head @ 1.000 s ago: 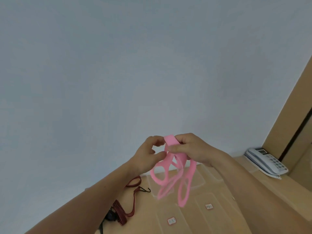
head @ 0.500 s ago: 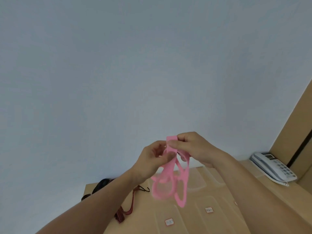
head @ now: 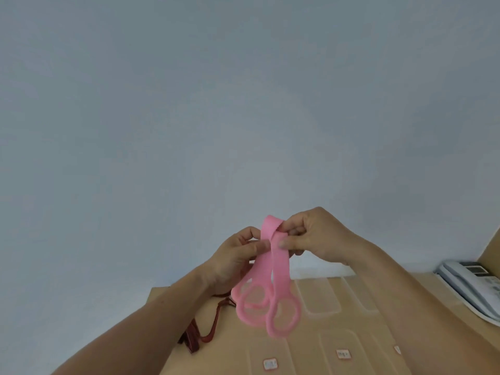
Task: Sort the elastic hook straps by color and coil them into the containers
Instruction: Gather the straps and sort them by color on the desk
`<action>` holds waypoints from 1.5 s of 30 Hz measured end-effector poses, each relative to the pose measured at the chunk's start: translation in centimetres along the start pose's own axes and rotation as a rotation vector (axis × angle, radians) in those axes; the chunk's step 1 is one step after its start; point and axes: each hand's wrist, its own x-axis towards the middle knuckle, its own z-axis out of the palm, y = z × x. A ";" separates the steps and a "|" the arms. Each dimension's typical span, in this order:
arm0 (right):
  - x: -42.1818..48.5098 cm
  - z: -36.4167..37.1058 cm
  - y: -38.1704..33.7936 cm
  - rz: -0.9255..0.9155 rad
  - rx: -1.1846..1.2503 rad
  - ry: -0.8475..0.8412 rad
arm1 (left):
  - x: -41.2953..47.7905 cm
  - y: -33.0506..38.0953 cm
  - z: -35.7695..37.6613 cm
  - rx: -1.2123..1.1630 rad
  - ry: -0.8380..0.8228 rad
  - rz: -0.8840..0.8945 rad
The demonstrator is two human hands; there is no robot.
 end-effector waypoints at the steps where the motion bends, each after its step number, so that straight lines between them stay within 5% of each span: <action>1: 0.1 0.2 0.1 -0.017 -0.046 0.033 | 0.0 -0.2 0.1 -0.025 0.027 0.003; 4: 0.5 0.9 0.9 -0.081 -0.154 0.133 | 0.1 -0.4 0.3 -0.089 0.077 0.011; 6: 0.8 1.6 1.6 -0.060 -0.005 0.152 | 0.2 -0.7 0.3 -0.101 0.109 0.017; 9: 1.2 4.0 3.3 0.045 0.253 0.210 | 0.2 -2.2 0.8 -0.100 0.169 0.015; 13: 0.9 8.7 7.4 0.243 0.291 0.322 | -1.2 -7.2 1.0 -0.095 0.136 -0.041; 21: -3.9 16.4 17.0 0.625 0.458 -0.118 | -2.4 -16.9 -1.1 -0.206 0.368 -0.402; 26: -5.5 17.8 20.7 0.701 0.605 -0.100 | -0.9 -20.7 -0.9 -0.308 0.500 -0.549; 31: -5.8 19.6 23.5 0.752 0.505 -0.039 | 0.7 -24.5 -0.4 0.148 0.622 -0.665; 40: -6.1 20.9 24.9 0.600 -0.039 0.060 | -0.8 -25.5 -1.3 1.233 0.281 -0.517; 45: -6.8 21.4 25.0 0.449 -0.477 0.066 | -3.0 -26.4 -2.0 1.364 0.078 -0.578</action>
